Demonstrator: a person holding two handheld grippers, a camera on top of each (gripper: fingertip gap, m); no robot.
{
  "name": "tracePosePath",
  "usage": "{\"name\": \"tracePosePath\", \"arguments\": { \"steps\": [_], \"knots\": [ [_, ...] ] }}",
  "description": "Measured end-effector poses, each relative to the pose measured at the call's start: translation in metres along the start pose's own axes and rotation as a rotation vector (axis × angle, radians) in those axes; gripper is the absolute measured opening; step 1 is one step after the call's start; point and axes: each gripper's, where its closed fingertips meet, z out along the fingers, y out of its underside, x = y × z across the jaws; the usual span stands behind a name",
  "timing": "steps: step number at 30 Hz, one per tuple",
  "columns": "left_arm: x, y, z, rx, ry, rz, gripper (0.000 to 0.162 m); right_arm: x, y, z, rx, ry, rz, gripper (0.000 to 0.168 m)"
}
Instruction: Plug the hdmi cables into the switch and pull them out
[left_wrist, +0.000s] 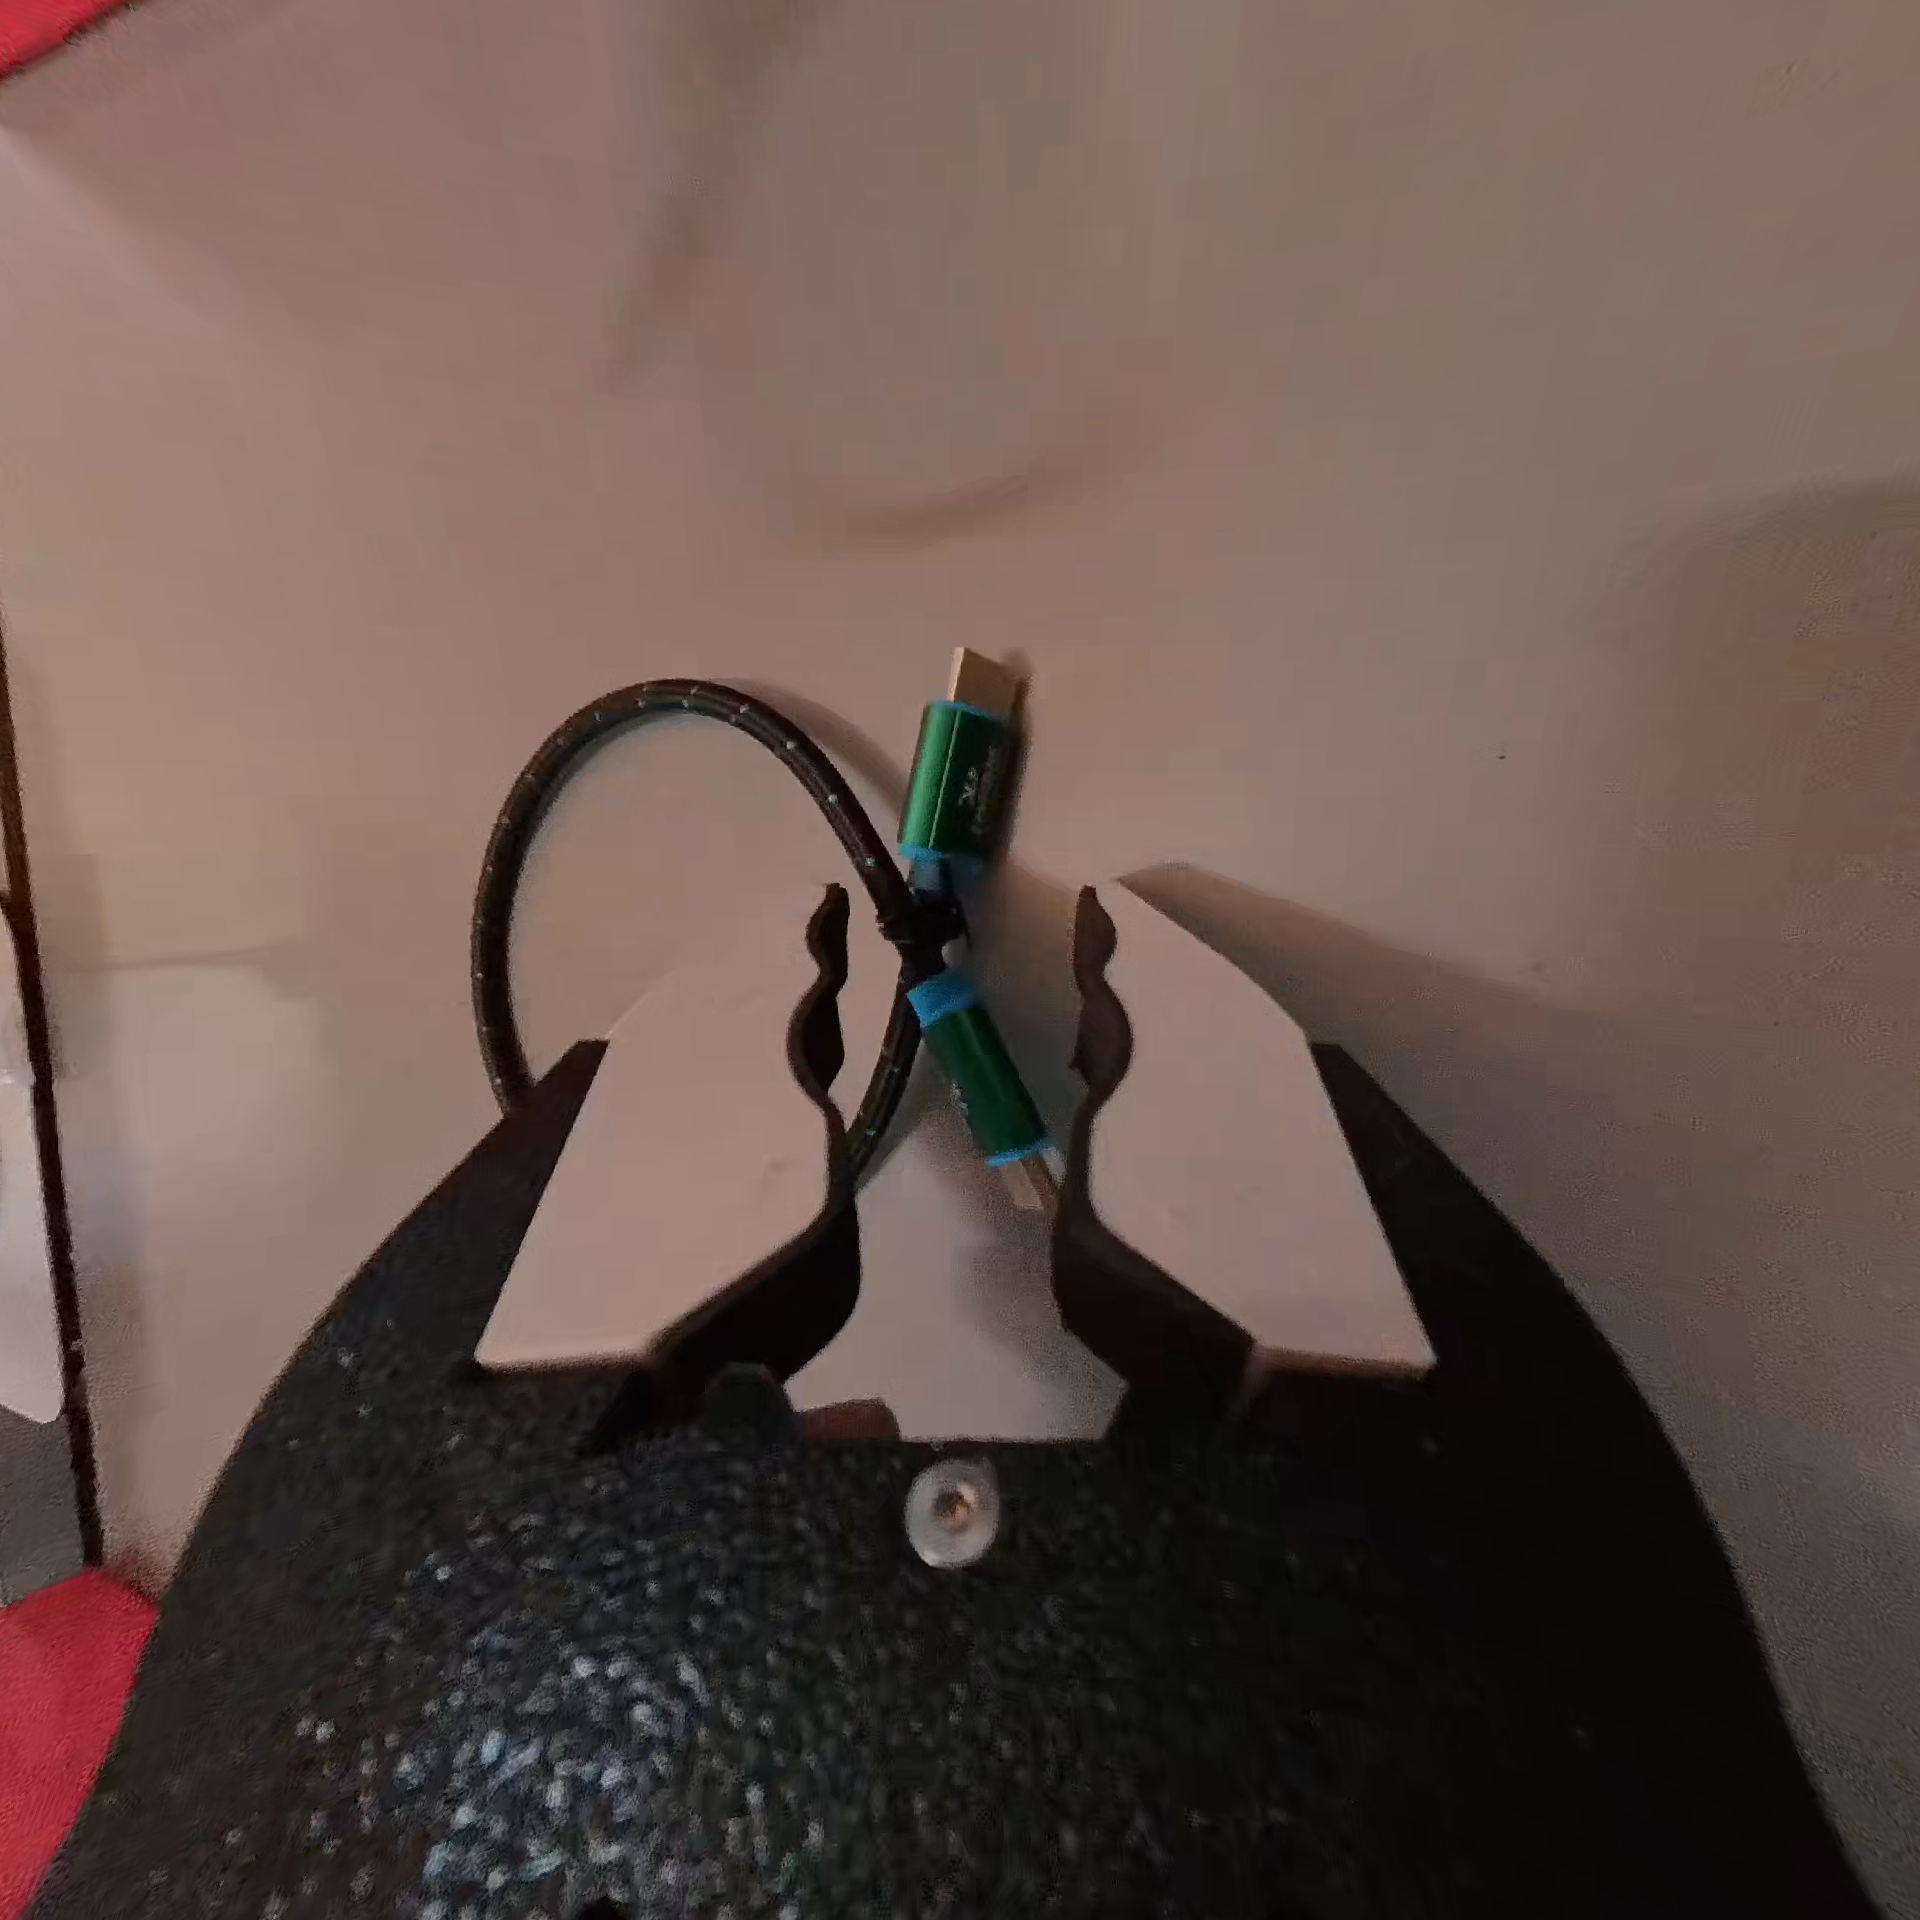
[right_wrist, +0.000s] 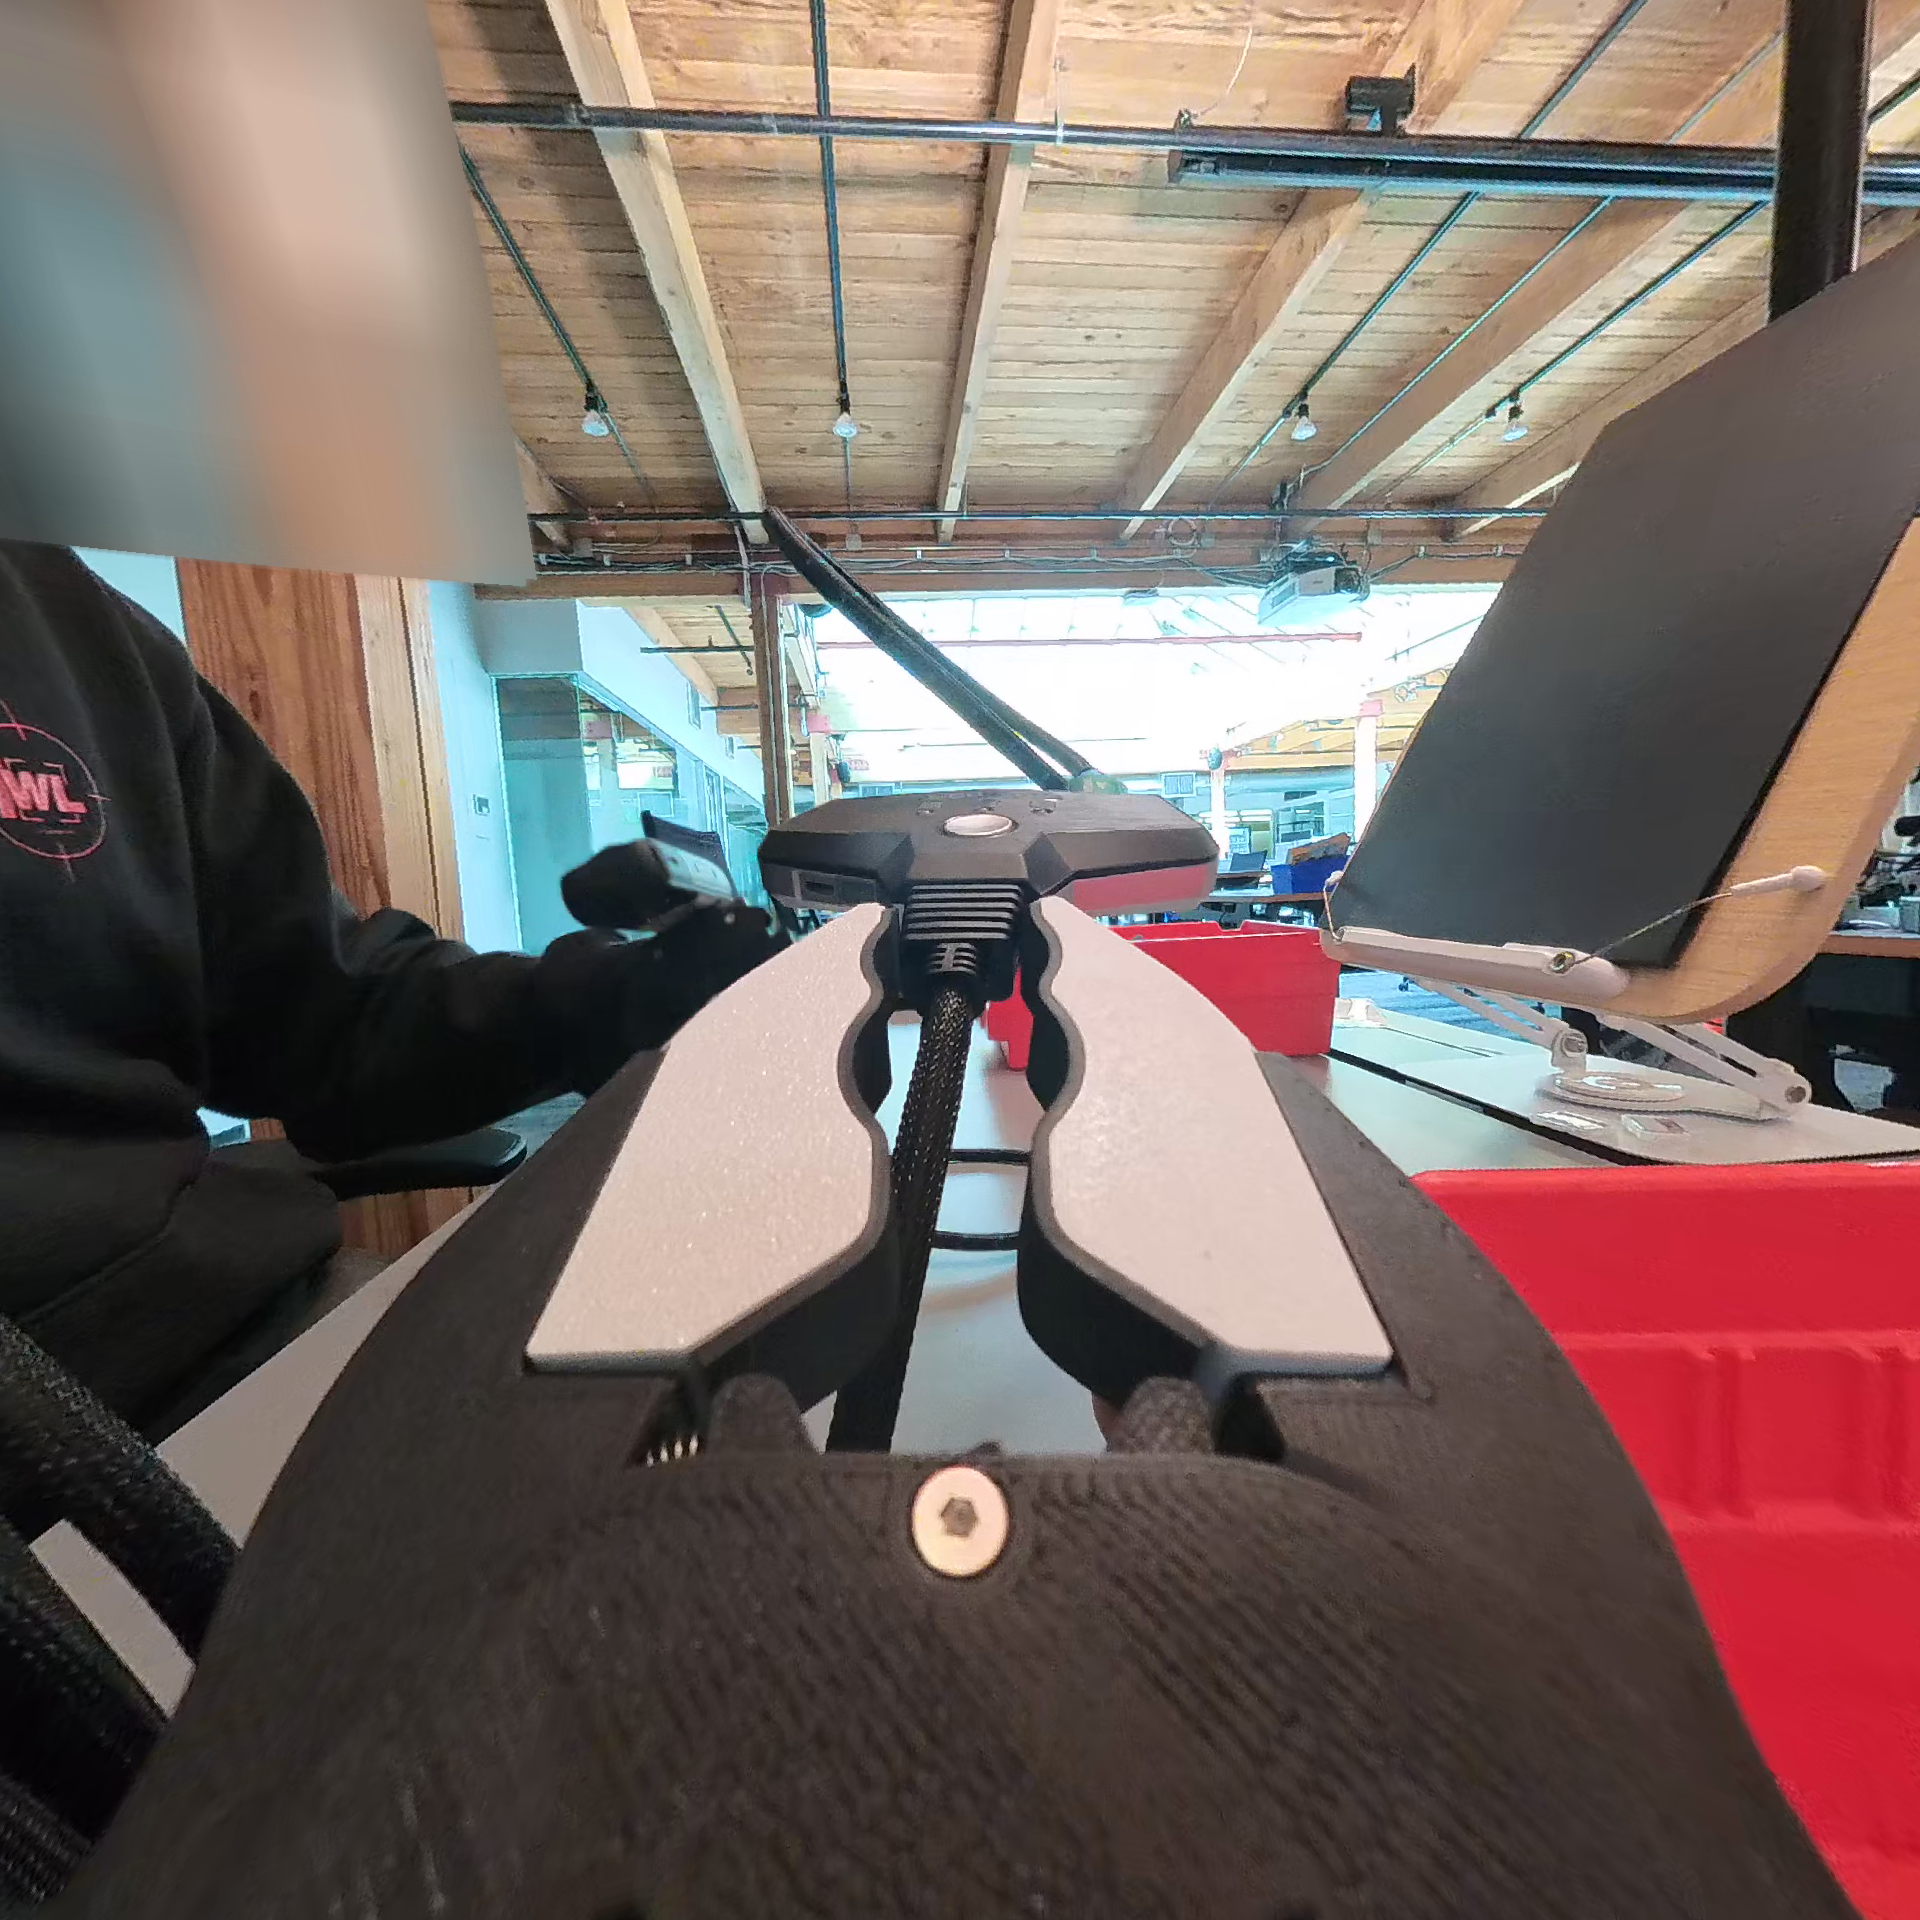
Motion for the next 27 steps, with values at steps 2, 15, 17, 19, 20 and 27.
{"name": "tracePosePath", "arguments": {
  "steps": [2,15,17,19,20,27],
  "knots": [
    [-0.003,0.0,0.007,0.021,-0.008,-0.076,0.029,-0.001,0.0,0.0,0.0,-0.005,0.0,0.022],
    [-0.027,-0.081,-0.037,0.426,0.478,-0.957,0.014,-0.013,-0.003,0.002,0.023,-0.076,-0.034,0.022],
    [-0.033,-0.088,-0.05,0.429,0.595,-1.026,0.014,-0.016,-0.005,0.002,0.036,-0.086,-0.059,0.022],
    [-0.039,-0.091,-0.058,0.408,0.685,-1.056,0.014,-0.02,-0.005,0.003,0.031,-0.105,-0.078,0.022],
    [-0.041,-0.093,-0.063,0.398,0.738,-1.067,0.014,-0.022,-0.004,0.004,0.02,-0.112,-0.09,0.022],
    [-0.05,-0.114,-0.081,0.303,0.949,-1.018,0.018,-0.033,0.004,0.01,-0.028,-0.168,-0.133,0.022]
  ]
}}
